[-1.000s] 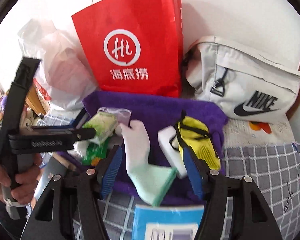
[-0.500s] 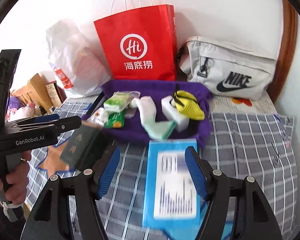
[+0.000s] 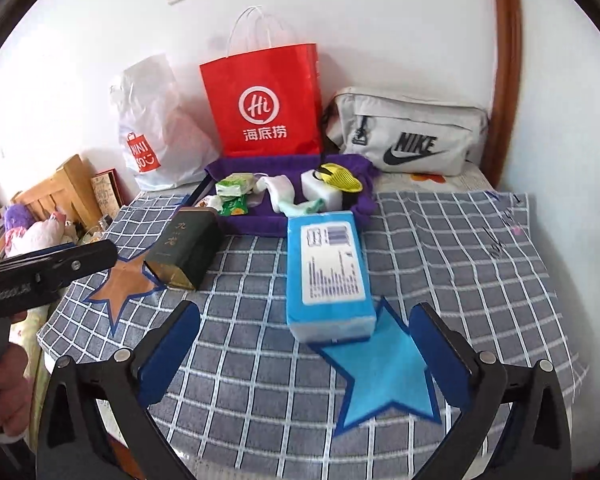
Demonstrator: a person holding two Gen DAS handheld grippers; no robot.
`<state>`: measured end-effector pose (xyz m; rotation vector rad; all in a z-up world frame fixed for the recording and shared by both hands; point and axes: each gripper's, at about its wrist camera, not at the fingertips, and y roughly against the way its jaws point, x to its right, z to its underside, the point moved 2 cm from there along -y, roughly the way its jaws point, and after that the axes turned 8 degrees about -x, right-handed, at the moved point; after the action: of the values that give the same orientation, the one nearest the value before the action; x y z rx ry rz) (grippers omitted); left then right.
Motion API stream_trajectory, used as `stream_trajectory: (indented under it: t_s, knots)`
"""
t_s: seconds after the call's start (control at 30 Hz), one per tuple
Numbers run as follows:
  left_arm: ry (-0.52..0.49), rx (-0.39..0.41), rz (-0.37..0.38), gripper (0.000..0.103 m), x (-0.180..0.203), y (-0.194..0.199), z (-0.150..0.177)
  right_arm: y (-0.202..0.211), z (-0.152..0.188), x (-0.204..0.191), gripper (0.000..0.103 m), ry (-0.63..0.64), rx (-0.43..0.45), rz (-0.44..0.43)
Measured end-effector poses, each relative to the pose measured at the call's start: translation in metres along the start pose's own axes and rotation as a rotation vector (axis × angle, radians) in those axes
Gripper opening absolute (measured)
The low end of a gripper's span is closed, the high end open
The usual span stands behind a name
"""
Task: Organize soft objects
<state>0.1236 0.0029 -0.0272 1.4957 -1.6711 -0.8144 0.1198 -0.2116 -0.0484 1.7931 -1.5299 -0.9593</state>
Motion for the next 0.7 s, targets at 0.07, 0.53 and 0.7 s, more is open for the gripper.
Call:
stream_trajectory:
  t_s: [0.07,0.53,0.7]
  knots:
    - [-0.005,0.021,0.005,0.089,0.006,0.014,0.013,0.012,0.011,0.001,0.103,0.0,0.005,0.017]
    - [-0.025,0.088,-0.043,0.09,0.023,0.065,0.06,0.083,0.049,0.007,0.103,-0.015,0.064,0.039]
    - [-0.024,0.095,-0.046,0.09,0.024,0.069,0.064,0.09,0.051,0.002,0.103,0.003,0.072,0.048]
